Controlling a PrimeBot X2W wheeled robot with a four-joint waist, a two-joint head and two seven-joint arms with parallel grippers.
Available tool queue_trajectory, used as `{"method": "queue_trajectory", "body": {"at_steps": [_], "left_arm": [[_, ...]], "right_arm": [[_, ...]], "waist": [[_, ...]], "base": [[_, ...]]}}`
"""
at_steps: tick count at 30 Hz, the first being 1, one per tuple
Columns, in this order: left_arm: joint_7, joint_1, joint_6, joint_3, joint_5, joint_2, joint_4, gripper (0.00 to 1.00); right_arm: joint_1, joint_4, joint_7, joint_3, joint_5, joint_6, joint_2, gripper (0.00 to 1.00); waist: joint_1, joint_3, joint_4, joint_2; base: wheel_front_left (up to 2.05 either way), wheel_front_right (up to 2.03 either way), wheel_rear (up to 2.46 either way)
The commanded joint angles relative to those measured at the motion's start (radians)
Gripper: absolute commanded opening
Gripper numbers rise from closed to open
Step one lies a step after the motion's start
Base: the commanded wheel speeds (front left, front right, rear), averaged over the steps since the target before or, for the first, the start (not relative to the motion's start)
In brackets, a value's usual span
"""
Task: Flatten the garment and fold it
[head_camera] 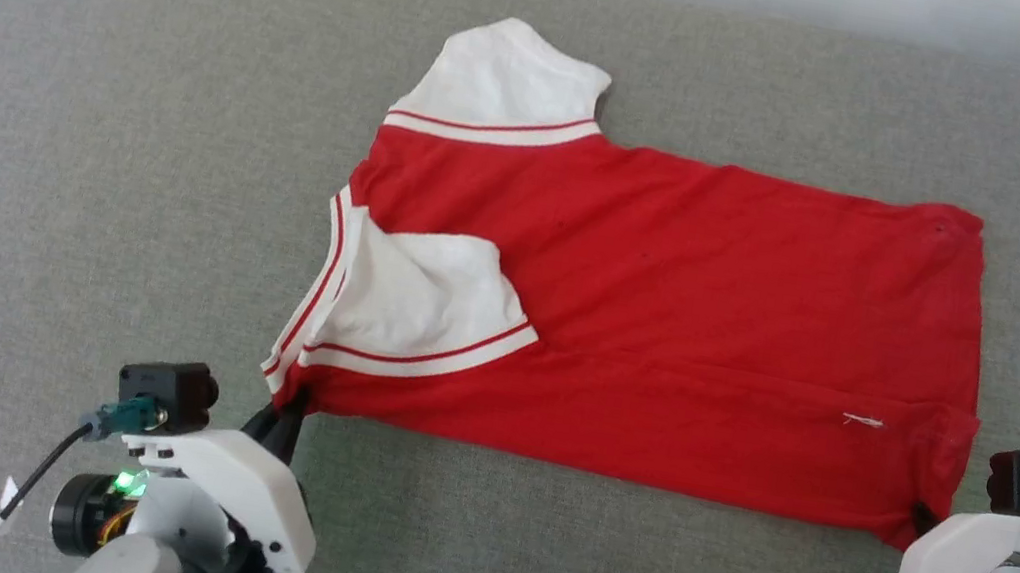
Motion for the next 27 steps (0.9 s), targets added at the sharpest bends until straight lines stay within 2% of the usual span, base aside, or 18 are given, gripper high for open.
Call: {"method": "queue_trajectory", "body": {"at_steps": [1,12,16,20,21,22,23,27], "left_arm": [[0.013,0.013,0.013,-0.002,0.003,0.019,0.014,0.0],[0.14,0.112,0.02,-0.025,-0.051,0.071,0.005,0.0],[0.166,0.14,0.017,-0.032,-0.076,0.068,0.004,0.0],[0.162,0.139,0.005,-0.046,-0.071,0.064,0.041,0.0],[0.153,0.134,0.003,-0.051,-0.062,0.064,0.055,0.08],[0.148,0.131,0.001,-0.055,-0.057,0.062,0.07,0.45],[0.145,0.129,-0.004,-0.058,-0.057,0.058,0.086,1.0],[0.098,0.112,-0.013,-0.05,-0.047,0.051,0.117,1.0]], "right_arm": [[0.017,0.021,0.0,-0.009,0.002,-0.002,-0.011,0.0],[0.116,-0.117,0.095,-0.011,0.057,-0.002,-0.105,0.0],[0.166,-0.156,0.129,-0.012,0.074,-0.002,-0.106,0.0],[0.183,-0.139,0.121,-0.011,0.089,-0.002,-0.084,0.0],[0.183,-0.13,0.118,-0.007,0.09,-0.002,-0.082,0.0],[0.182,-0.123,0.111,-0.005,0.092,-0.002,-0.08,0.46],[0.179,-0.116,0.101,-0.007,0.094,-0.002,-0.077,1.0],[0.163,-0.113,0.045,0.0,0.099,-0.002,-0.078,1.0]], "waist": [[0.0,-0.029,-0.011,0.0],[0.0,-0.111,-0.031,0.0],[0.0,-0.109,-0.036,0.0],[0.0,-0.102,-0.039,0.0],[0.0,-0.101,-0.039,0.0],[0.0,-0.101,-0.04,0.0],[0.0,-0.101,-0.04,0.0],[0.0,-0.113,-0.045,0.0]], "base": [[0.0,0.0,0.0],[0.0,0.0,0.0],[0.0,0.0,0.0],[0.0,0.0,0.0],[0.0,0.0,0.0],[0.0,0.0,0.0],[0.0,0.0,0.0],[0.0,0.0,0.0]]}}
